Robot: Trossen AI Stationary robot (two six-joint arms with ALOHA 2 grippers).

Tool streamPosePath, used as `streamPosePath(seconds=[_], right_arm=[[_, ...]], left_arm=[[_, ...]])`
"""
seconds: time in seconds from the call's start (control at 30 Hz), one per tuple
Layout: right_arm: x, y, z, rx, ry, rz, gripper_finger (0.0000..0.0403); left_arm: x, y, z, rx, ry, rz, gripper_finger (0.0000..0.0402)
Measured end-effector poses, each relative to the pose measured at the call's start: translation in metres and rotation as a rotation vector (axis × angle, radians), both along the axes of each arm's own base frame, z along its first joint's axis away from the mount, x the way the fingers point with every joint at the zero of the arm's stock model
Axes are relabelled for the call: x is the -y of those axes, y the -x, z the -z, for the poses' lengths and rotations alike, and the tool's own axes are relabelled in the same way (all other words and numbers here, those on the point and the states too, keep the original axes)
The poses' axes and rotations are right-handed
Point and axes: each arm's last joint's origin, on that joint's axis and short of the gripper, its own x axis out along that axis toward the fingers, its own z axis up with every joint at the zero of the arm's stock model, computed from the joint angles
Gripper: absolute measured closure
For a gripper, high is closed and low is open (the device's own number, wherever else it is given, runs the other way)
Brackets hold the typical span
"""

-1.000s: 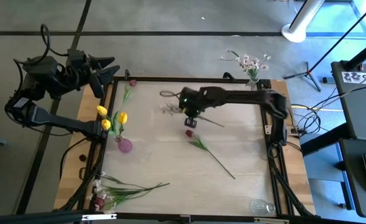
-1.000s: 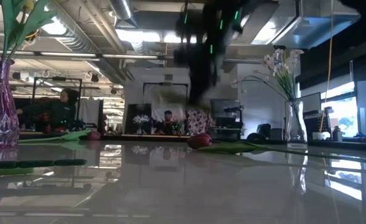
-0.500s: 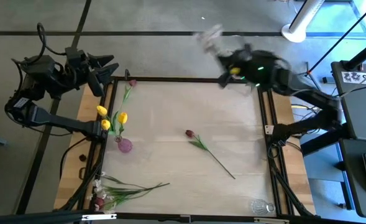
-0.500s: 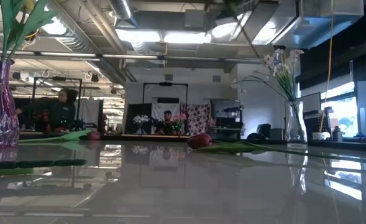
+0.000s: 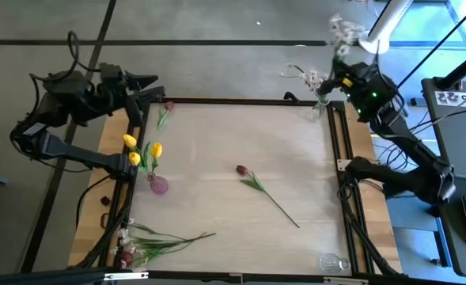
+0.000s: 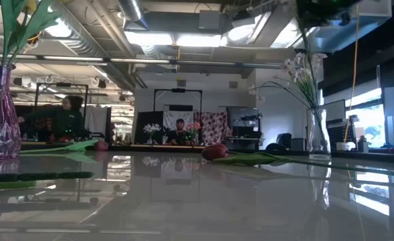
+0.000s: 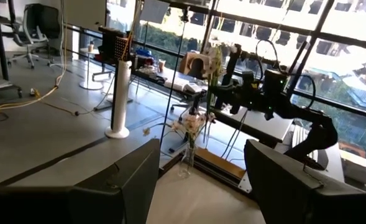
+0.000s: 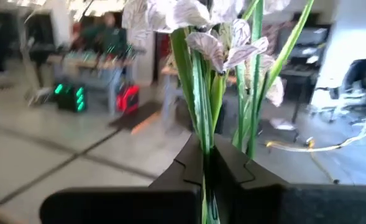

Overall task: Sort flowers into vase by color
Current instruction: Put the top white flowers into the top transparent flower vase

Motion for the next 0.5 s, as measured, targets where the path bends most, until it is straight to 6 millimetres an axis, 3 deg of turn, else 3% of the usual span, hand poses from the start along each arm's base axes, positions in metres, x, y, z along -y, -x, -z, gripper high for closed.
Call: streamPosePath(seconds=[0.23,0.5], right_arm=[[-0.003,0.006,0.024,-0.036,0.094,0.0,0.0393],[0.001,0.003,0.051,-0.163,0.157,0.041,0.0396]], left_arm=[[-0.002,-0.022,0.003,-0.017,0.002,0.0,0.0171],[-0.003,-0.027,-0.003,0.048,-0.011,-0.013,0.0171]])
